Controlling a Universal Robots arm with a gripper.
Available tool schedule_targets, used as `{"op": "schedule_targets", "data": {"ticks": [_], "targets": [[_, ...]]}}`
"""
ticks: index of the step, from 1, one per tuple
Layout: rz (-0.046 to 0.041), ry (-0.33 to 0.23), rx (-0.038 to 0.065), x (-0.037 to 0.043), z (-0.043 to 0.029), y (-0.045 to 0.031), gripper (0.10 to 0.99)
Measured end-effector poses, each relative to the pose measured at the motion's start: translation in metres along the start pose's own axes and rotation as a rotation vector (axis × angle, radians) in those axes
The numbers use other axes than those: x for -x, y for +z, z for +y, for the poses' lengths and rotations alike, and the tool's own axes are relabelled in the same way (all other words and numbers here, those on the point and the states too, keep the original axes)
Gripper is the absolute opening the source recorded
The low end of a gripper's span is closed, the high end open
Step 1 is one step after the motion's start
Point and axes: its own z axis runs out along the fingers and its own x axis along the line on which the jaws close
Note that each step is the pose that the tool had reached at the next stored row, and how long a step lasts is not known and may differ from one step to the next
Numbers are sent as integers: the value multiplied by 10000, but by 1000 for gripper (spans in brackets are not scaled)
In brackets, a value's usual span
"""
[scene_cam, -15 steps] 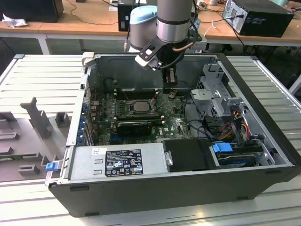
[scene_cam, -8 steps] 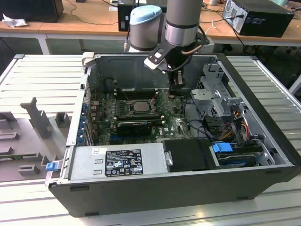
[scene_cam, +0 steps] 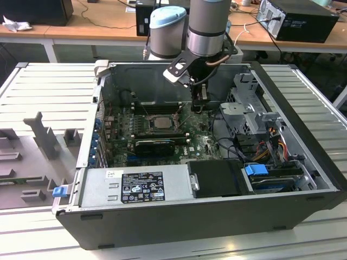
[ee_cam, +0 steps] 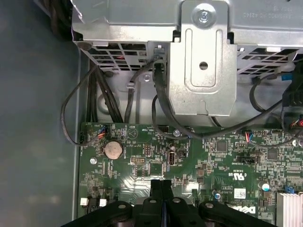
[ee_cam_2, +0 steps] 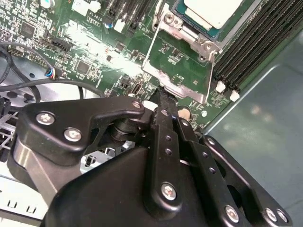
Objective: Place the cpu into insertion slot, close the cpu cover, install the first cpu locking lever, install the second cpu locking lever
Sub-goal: 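Close the cpu cover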
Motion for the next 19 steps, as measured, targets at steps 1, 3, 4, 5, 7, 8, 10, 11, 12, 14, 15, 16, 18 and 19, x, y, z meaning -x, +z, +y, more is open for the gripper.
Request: {"op": "schedule_targets", "data": {"ticks": [1,3,4,5,7,8,10,11,12,14,15,16,18,19], "targets": [[-1,0,0,0,-5,0,106],[0,0,0,0,-14,-1,106],[0,0,0,-1,-18,-1,106],[0,0,0,-1,-21,-1,106],[0,0,0,-1,-24,-1,106],[1,0,0,-1,-27,-1,106],[0,0,0,-1,-29,-1,106],[-1,1,0,-1,-31,-2,106],[0,0,0,-1,-32,-2,106],[0,0,0,-1,-35,-2,106],[0,0,0,-1,-36,-2,106],[-1,2,0,-1,-40,-2,106],[0,1,-1,-1,-46,-2,106],[0,1,0,-1,-51,-2,106]]}}
